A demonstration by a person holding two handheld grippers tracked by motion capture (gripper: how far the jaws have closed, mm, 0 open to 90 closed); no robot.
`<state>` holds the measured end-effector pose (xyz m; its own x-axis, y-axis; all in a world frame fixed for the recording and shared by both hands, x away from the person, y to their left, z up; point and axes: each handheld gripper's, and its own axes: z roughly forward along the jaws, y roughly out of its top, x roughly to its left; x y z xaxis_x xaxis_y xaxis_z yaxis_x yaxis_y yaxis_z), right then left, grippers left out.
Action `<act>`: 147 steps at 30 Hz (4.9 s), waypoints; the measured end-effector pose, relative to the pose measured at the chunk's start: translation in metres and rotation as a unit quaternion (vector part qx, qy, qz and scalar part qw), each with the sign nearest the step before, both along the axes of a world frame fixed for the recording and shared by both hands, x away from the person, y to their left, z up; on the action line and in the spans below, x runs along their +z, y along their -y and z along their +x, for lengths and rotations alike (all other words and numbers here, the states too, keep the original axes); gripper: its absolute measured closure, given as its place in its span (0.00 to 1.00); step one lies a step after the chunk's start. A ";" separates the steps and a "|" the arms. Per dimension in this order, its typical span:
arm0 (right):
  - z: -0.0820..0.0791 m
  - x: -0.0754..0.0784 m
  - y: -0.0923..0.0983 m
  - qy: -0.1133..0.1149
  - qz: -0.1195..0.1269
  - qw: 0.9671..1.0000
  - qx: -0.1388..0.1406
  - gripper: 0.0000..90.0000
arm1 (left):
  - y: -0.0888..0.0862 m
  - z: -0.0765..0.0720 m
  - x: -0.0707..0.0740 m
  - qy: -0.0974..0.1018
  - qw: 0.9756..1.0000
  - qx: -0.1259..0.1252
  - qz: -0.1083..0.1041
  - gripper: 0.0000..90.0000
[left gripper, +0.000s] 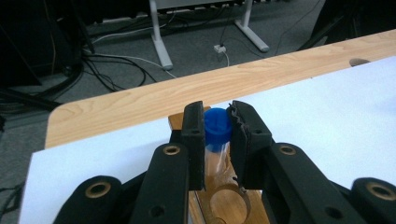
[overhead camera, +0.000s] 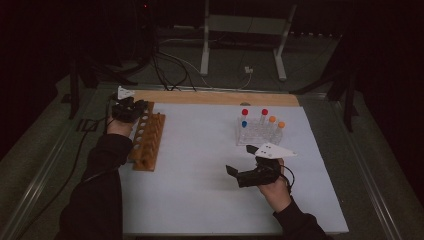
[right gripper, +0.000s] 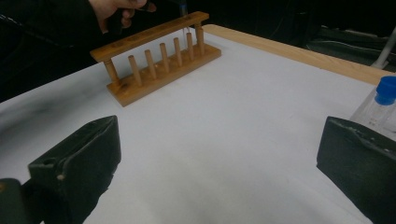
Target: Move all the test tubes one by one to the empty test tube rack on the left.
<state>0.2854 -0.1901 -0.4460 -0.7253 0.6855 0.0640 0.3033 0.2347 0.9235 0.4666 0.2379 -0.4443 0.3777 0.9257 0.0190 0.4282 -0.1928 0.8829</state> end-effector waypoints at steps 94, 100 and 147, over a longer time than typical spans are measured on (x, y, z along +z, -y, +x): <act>0.118 -0.030 0.010 -0.042 -0.087 0.979 -0.178 0.86 | 0.074 -0.180 -0.012 -0.027 0.961 -0.274 -0.038 0.02; 0.115 -0.018 0.011 -0.030 -0.085 0.979 -0.180 0.86 | 0.074 -0.179 -0.012 -0.030 0.960 -0.277 -0.039 0.02; 0.026 0.006 -0.016 -0.007 -0.072 0.997 -0.031 0.86 | 0.114 -0.172 0.003 -0.038 0.939 -0.338 -0.039 0.04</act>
